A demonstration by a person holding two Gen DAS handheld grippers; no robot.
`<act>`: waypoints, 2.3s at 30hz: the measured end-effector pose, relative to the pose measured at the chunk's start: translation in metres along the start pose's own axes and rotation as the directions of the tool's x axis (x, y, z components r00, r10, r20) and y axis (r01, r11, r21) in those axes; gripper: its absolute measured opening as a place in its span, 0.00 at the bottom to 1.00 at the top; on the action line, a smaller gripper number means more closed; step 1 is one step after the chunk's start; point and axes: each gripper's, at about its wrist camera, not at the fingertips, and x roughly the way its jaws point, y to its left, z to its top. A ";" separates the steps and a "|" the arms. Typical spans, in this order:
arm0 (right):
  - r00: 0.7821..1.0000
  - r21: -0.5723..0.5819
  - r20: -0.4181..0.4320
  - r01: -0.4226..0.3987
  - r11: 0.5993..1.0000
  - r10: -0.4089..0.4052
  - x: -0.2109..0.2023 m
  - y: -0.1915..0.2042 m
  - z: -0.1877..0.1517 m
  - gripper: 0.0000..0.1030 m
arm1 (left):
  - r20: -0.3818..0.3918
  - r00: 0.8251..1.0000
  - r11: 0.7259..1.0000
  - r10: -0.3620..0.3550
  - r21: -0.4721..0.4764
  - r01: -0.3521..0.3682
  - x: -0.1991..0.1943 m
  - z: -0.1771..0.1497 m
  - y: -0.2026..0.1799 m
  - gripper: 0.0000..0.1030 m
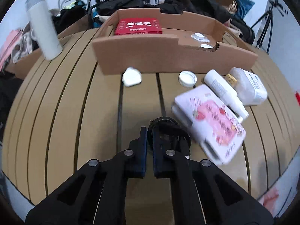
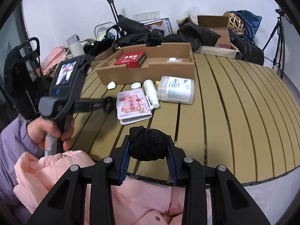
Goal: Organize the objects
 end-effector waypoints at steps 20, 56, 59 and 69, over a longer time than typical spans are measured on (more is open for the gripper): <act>0.988 -0.013 0.108 -0.112 0.994 0.113 0.002 -0.016 0.116 0.36 | 0.248 0.930 0.963 -0.270 0.094 0.254 -0.102 0.105 0.006 0.01; 0.999 0.003 0.028 0.015 1.000 -0.015 0.026 -0.012 0.173 0.83 | 0.237 0.972 0.992 0.006 0.124 -0.036 -0.168 0.069 0.020 0.88; 0.999 0.008 0.042 0.005 1.000 -0.005 -0.008 0.010 0.137 0.83 | 0.252 0.968 0.995 0.004 0.093 -0.028 -0.196 0.034 0.018 0.90; 0.999 -0.008 0.020 -0.042 0.999 0.042 -0.057 0.048 0.043 0.83 | 0.278 0.959 0.995 0.048 0.066 -0.068 -0.249 -0.037 0.014 0.95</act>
